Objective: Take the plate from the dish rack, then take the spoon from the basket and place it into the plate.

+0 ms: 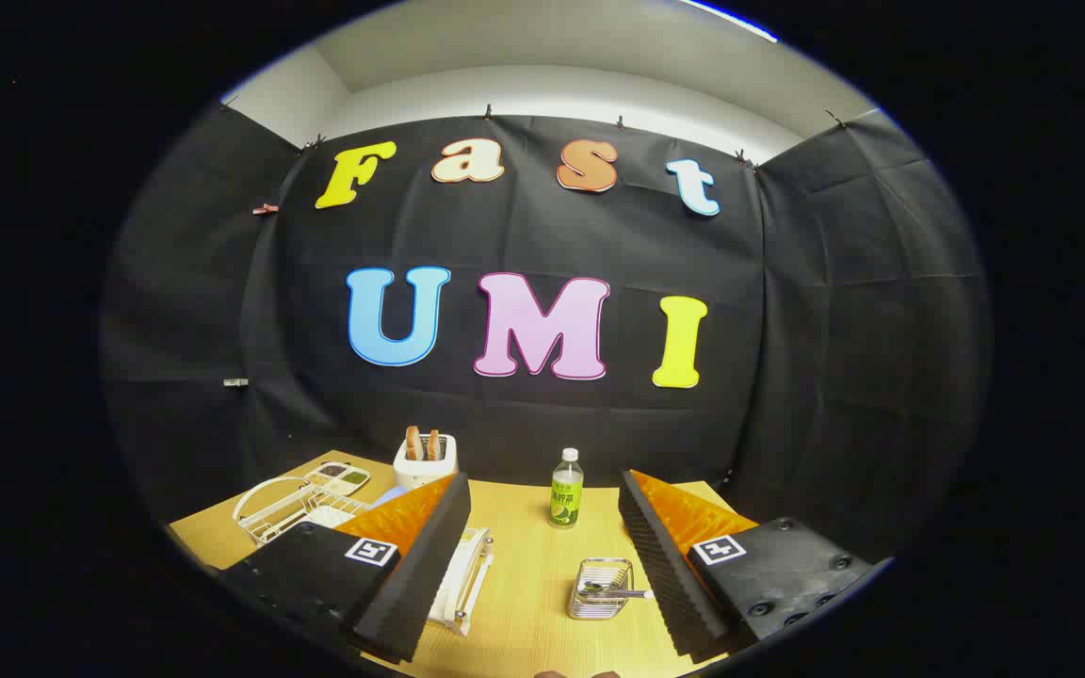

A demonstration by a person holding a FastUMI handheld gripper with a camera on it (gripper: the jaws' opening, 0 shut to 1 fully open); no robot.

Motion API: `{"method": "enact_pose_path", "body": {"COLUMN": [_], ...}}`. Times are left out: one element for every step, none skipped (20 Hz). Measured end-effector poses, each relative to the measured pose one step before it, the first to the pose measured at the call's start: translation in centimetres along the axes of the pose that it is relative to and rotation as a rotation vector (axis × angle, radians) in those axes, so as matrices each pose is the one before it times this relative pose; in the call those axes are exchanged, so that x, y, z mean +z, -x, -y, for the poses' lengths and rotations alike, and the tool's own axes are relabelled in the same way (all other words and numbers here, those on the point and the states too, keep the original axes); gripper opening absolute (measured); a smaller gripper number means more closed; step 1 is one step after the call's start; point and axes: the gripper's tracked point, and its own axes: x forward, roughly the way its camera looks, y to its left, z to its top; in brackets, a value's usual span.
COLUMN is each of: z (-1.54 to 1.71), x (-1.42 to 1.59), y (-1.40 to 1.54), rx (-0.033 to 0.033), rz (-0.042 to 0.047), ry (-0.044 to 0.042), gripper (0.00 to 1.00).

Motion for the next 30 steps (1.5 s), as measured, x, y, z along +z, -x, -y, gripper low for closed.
{"method": "enact_pose_path", "body": {"z": [-0.102,-0.097,-0.172,0.071,0.203,-0.084,-0.101,-0.012,0.102,-0.045,-0.129,-0.042,0.013,-0.116,-0.066,-0.096,-0.235,-0.154,0.055,-0.41,-0.848,-0.571,-0.603,-0.778,-0.907,-1.032,-0.893,-0.667,-1.041,-0.69], "x": [-0.1,-0.14,-0.31,0.118,0.269,0.075,-0.132,-0.204,0.01,0.292,0.269,0.036,-0.204,-0.225,-0.212,-0.067,-0.057,-0.135,-0.3,-0.014,0.013,-0.015,-0.005,0.049,0.0,0.149,-0.07,0.063,0.024,0.076], "y": [0.018,-0.097,0.047,0.105,0.097,0.16,-0.018,0.041,0.131,0.077,0.087,-0.006,-0.112,0.014,-0.015,-0.05,0.045,-0.062,-0.071,-0.08,-0.259,-0.316,-0.416,-0.638,-0.631,-0.727,-0.917,-0.553,-0.998,-0.834], "rx": [0.00127,0.00115,0.00504,-0.00177,-0.00576,-0.00031,-0.00083,-0.0017,-0.00184,0.00223,0.00419,0.00175,0.00054,0.00169,-0.00052,-0.00055,0.00426,-0.00056,-0.00297,0.0101,0.01555,0.01094,0.00973,0.01427,0.01553,0.02152,0.01604,0.01269,0.01602,0.01105], "rz": [-0.00242,-0.0107,-0.01617,-0.00388,0.0023,0.00331,-0.00217,-0.00507,0.00073,0.00896,0.01004,0.00493,-0.00341,-0.00917,-0.00485,-0.00145,-0.00031,-0.00278,-0.00575,-0.00213,-0.0036,-0.00644,-0.0082,-0.01034,-0.00894,-0.0107,-0.01081,-0.00834,-0.01014,-0.00692], "ry": [0.00023,0.00106,0.00244,0.00132,-0.00607,-0.0117,-0.00484,0.01231,0.0158,0.01132,0.00537,0.00291,-0.0019,-0.00891,-0.00897,-0.00583,0.00516,0.01541,0.01971,0.00586,-0.00287,-0.00461,-0.0042,-0.00289,-0.00345,0.00044,-0.00006,0.00003,-0.0029,0.00077], "gripper": [0.97,0.97,0.97,0.97,0.97,0.97,0.97,0.97,0.97,0.97,0.97,0.97,0.97,0.97,0.97,0.97,0.97,0.97,0.97,0.97,0.97,0.97,0.97,0.97,0.97,0.97,0.97,0.97,0.97,0.97]}}
